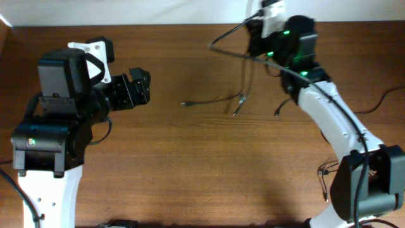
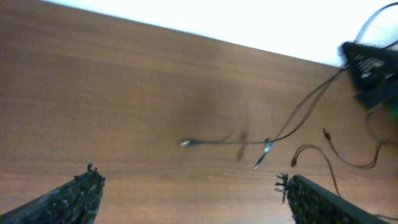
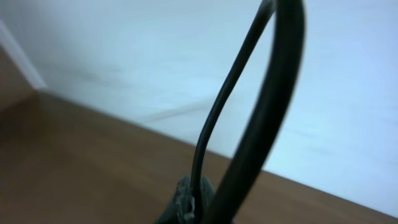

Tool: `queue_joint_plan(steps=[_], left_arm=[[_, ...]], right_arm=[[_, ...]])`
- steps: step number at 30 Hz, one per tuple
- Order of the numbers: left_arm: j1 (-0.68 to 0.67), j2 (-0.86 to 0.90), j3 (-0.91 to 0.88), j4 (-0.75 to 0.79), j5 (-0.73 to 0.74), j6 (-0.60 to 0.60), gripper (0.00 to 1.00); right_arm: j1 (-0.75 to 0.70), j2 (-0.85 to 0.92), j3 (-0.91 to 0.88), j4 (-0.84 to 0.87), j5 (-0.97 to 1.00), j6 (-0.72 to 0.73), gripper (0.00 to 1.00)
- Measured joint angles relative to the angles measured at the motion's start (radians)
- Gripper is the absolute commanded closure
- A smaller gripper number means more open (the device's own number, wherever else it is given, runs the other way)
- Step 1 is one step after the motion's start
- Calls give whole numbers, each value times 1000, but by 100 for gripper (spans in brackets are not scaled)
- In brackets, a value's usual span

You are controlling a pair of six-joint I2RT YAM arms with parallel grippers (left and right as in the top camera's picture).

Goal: Untangle cables
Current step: 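Pull the right gripper up and right, carrying the cable away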

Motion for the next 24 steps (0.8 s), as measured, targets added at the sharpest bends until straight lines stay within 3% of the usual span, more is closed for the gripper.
queue_joint_plan(steps=[8, 15, 24], left_arm=[[0, 0, 0, -58, -5, 1, 0], [0, 28, -3, -59, -8, 1, 1], [-47, 156, -32, -41, -12, 2, 1]], right_arm=[[-308, 154, 1, 48, 54, 22, 96], [-543, 315, 1, 142, 63, 157, 96], [-819, 381, 1, 163, 95, 185, 96]])
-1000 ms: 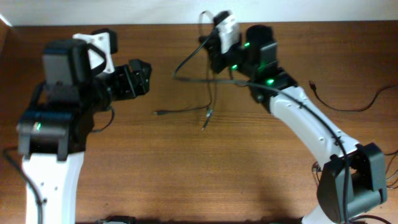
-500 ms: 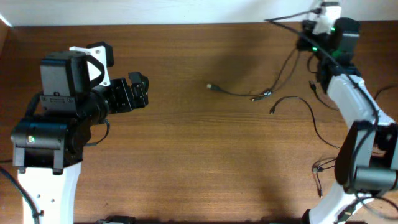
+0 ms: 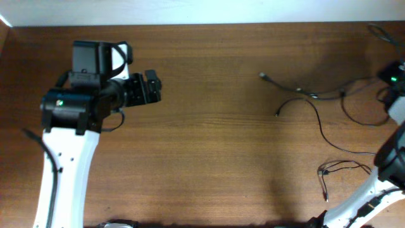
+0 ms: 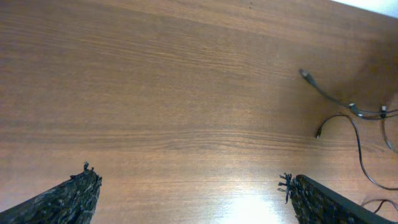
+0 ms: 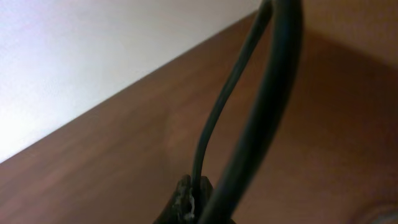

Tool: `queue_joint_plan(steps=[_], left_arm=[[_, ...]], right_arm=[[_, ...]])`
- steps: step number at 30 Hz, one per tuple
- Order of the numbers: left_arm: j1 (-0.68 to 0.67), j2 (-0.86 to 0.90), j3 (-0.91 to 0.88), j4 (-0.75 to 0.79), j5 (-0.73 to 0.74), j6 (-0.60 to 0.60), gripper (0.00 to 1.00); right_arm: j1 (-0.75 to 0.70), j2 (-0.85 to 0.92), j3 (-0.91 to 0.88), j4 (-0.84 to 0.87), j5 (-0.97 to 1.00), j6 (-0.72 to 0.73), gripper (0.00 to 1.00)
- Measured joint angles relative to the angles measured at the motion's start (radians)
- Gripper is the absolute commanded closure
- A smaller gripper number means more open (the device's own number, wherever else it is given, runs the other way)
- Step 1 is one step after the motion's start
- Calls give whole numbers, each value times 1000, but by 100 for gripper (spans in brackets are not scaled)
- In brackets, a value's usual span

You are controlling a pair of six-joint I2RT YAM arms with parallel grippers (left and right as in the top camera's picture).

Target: Untangle cables

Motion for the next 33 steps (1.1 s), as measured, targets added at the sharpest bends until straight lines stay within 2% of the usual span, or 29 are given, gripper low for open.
queue_joint_plan(steps=[2, 4, 5, 6, 8, 9, 16, 21, 26, 28, 29, 33], left_arm=[[-15, 18, 0, 18, 0, 0, 1], [-21, 26, -1, 32, 0, 0, 1], [-21, 27, -1, 33, 0, 0, 1], [-21, 27, -1, 33, 0, 0, 1], [-21, 27, -1, 35, 0, 0, 1], [-21, 27, -1, 35, 0, 0, 1], [-21, 27, -1, 36, 0, 0, 1], [-21, 27, -1, 37, 0, 0, 1], [-21, 27, -1, 41, -24, 0, 1], [-21, 27, -1, 40, -55, 0, 1], [-21, 27, -1, 40, -60, 0, 1], [-21, 28, -1, 40, -74, 0, 1]], right_arm=[[-50, 0, 0, -1, 4, 0, 96], [-97, 0, 0, -4, 8, 1, 64], [-111, 0, 0, -10, 10, 5, 61], [-119, 0, 0, -14, 13, 8, 50], [-122, 1, 0, -16, 14, 7, 12], [-122, 1, 0, -17, 14, 14, 1], [-119, 2, 0, -55, -3, 14, 1], [-119, -3, 2, -80, -218, 14, 1], [-85, -193, 6, -404, -275, -58, 1], [-27, -376, 9, -589, -216, -138, 1], [-7, -428, 9, -620, -201, -172, 1], [113, -635, 16, -898, -100, -215, 1]])
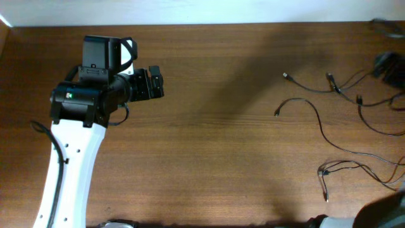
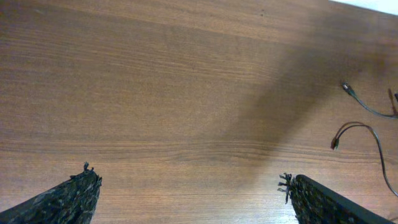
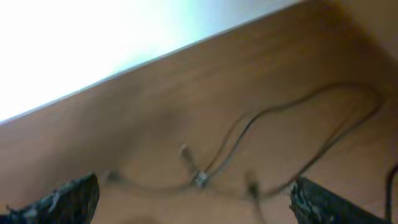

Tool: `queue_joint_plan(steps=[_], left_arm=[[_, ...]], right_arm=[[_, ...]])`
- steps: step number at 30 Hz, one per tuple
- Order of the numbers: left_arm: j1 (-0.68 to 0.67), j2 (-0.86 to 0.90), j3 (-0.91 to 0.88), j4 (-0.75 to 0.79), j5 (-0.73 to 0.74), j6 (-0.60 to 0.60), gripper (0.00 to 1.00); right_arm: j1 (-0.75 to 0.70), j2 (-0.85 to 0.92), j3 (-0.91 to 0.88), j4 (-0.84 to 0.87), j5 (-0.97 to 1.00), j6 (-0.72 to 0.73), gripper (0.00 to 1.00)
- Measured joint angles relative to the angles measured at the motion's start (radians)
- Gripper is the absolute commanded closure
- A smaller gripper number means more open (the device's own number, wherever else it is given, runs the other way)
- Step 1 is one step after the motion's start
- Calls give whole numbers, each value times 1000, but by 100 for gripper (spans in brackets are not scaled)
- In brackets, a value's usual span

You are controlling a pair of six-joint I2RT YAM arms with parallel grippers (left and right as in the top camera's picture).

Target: Untangle cables

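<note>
Thin black cables (image 1: 314, 109) lie spread over the right part of the brown table (image 1: 221, 152). Their plug ends (image 1: 286, 76) point toward the middle. My right gripper (image 1: 387, 63) is a dark blur at the far right edge. In its wrist view the right gripper (image 3: 194, 183) is open above blurred cable loops and a silvery connector (image 3: 200, 177). My left gripper (image 1: 155, 82) hovers over the left part of the table, far from the cables. In its own view the left gripper (image 2: 186, 183) is open and empty, with two cable ends (image 2: 348, 90) at the right.
Another small cable bundle (image 1: 342, 167) lies near the front right corner. A white wall strip (image 1: 190, 9) borders the table's far edge. The left arm's white link (image 1: 63, 177) stands over the front left.
My right gripper was shut on a cable and is now open, with the cables on the table under it. The cable ends lie a little farther right. The left arm hardly moved.
First my right gripper held the cables up at the table's far edge, their ends trailing to the middle. Then it was at the far right edge, still shut, the cables drawn rightward. Now it is open. The left gripper stayed open throughout.
</note>
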Motion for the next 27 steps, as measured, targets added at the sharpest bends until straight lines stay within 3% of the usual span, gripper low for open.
queue_joint_plan(steps=[5, 8, 27], left_arm=[[0, 0, -1, -1, -1, 0, 1], [0, 0, -1, 0, -1, 0, 1], [0, 0, -1, 0, -1, 0, 1]], right_arm=[[152, -147, 2, -247, 30, -15, 1], [194, -146, 2, -306, 37, -19, 1], [209, -132, 2, -343, 41, -23, 1]])
